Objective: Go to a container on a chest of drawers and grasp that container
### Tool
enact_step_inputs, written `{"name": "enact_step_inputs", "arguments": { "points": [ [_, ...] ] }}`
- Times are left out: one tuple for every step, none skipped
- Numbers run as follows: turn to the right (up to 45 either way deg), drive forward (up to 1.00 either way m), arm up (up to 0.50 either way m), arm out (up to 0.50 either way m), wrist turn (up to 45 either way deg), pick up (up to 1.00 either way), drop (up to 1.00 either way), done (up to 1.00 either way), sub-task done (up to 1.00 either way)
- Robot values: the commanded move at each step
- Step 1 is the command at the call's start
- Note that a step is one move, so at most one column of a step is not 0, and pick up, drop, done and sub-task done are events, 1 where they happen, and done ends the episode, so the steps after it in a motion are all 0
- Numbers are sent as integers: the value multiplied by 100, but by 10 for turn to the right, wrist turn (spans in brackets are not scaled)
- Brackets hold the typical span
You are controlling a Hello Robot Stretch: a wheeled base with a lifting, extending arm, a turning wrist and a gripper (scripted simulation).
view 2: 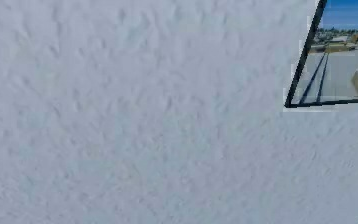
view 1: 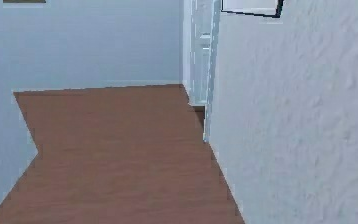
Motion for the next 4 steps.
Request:
{"name": "enact_step_inputs", "arguments": {
  "points": [
    [0, 100, 0, 0, 0, 0, 0, 0, 0],
    [-30, 0, 0, 0, 0, 0, 0, 0, 0],
    [0, 100, 0, 0, 0, 0, 0, 0, 0],
    [-60, 0, 0, 0, 0, 0, 0, 0, 0]
  ]
}}
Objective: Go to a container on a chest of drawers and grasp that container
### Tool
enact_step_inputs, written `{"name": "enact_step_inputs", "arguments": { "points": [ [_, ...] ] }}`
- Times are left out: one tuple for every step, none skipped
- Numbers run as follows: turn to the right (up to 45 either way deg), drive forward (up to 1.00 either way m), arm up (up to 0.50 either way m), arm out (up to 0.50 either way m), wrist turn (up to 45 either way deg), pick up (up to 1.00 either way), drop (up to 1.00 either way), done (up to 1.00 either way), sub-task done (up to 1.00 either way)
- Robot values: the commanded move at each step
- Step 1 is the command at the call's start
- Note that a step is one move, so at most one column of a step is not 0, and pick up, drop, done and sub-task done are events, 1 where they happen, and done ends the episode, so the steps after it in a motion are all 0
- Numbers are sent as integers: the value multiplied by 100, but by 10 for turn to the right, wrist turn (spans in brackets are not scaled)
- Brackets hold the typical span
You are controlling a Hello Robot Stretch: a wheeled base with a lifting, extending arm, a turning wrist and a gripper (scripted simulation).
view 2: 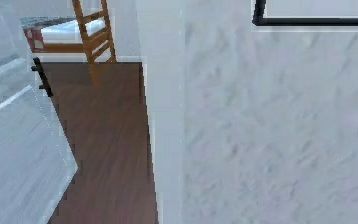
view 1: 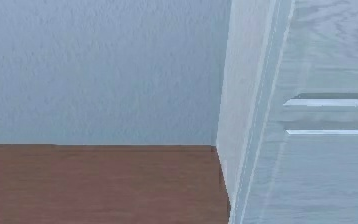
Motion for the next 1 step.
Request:
{"name": "enact_step_inputs", "arguments": {
  "points": [
    [0, 20, 0, 0, 0, 0, 0, 0, 0]
  ]
}}
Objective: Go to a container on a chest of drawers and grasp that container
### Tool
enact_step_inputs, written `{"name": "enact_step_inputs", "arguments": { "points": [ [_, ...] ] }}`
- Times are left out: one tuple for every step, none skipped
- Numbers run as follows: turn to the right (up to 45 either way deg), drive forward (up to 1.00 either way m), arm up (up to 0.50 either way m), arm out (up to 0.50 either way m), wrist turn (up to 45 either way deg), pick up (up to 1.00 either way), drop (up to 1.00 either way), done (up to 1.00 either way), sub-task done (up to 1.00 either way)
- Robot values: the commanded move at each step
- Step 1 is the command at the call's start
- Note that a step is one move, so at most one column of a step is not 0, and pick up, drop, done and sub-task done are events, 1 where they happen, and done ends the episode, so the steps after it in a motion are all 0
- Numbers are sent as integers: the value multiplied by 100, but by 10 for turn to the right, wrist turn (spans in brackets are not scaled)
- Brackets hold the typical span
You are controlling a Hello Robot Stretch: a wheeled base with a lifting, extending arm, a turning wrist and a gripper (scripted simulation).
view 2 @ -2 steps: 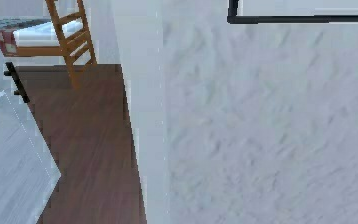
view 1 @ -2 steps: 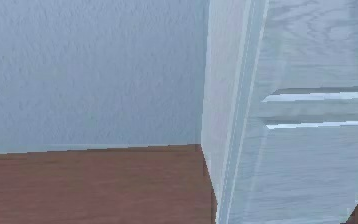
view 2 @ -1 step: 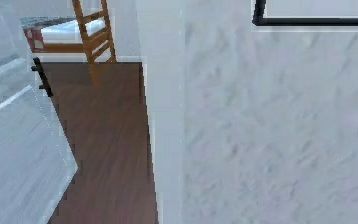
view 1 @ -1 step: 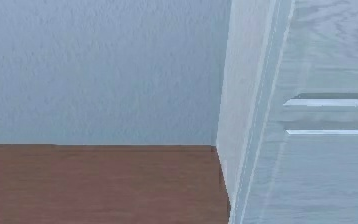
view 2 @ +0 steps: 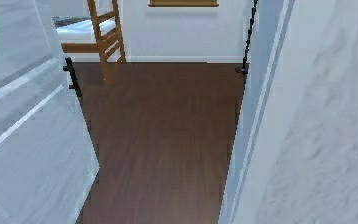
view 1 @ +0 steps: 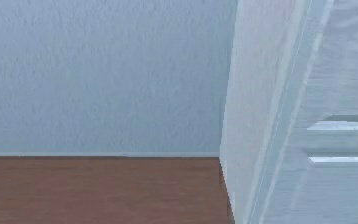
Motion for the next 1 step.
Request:
{"name": "enact_step_inputs", "arguments": {
  "points": [
    [450, 0, 0, 0, 0, 0, 0, 0, 0]
  ]
}}
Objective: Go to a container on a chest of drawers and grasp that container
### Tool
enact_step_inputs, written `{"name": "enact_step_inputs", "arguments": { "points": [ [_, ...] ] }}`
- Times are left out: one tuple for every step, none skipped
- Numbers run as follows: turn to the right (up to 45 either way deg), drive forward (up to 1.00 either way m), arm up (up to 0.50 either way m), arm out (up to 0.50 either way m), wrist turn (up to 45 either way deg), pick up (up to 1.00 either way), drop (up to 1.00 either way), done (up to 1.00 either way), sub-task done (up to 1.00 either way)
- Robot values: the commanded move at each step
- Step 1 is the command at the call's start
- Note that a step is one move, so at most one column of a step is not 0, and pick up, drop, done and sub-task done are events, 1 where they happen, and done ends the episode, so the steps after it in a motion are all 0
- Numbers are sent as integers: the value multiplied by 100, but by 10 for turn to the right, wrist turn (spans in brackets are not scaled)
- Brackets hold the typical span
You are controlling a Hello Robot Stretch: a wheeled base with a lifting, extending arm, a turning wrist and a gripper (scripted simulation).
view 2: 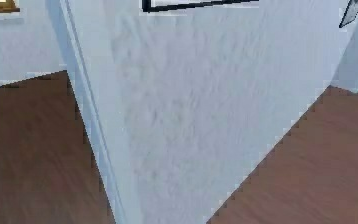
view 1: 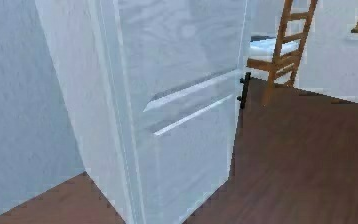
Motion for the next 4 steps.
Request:
{"name": "enact_step_inputs", "arguments": {
  "points": [
    [420, 0, 0, 0, 0, 0, 0, 0, 0],
    [0, 25, 0, 0, 0, 0, 0, 0, 0],
    [30, 0, 0, 0, 0, 0, 0, 0, 0],
    [0, 30, 0, 0, 0, 0, 0, 0, 0]
  ]
}}
